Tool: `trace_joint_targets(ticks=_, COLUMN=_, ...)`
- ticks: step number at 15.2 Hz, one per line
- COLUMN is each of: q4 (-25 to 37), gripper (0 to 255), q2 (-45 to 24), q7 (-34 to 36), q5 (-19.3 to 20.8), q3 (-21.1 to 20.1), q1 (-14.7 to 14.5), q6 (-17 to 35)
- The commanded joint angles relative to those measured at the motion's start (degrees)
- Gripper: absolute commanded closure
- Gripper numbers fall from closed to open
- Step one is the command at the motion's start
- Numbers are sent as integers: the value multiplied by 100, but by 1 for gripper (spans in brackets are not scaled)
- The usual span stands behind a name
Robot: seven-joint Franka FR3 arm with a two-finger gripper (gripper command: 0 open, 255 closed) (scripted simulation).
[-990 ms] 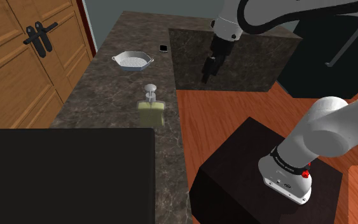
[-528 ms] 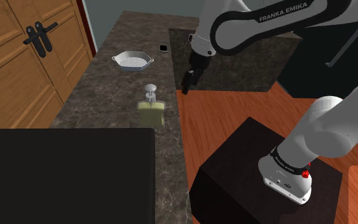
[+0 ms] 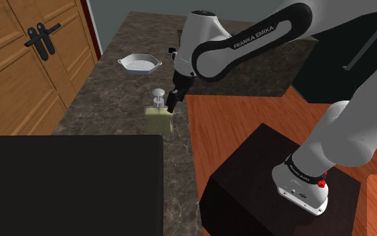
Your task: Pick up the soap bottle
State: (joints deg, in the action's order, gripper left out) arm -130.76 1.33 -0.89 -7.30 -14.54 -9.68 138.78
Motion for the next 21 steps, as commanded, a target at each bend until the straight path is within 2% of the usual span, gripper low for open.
trace_joint_targets(ticks=1, q4=196, gripper=0, q2=-301, q7=28, q5=97, q3=-39, q1=-34, q6=148)
trace_joint_targets(ticks=10, q4=-2, gripper=0, q2=-686, q7=55, q5=183, q3=-35, q1=-54, q6=723)
trace_joint_targets(ticks=11, q4=7, gripper=255, q2=-699, q7=56, q5=188, q3=-34, q1=-53, q6=727)
trace_joint_targets(ticks=21, q4=20, gripper=255, q2=-631, q7=50, q5=169, q3=-37, q1=-51, q6=648)
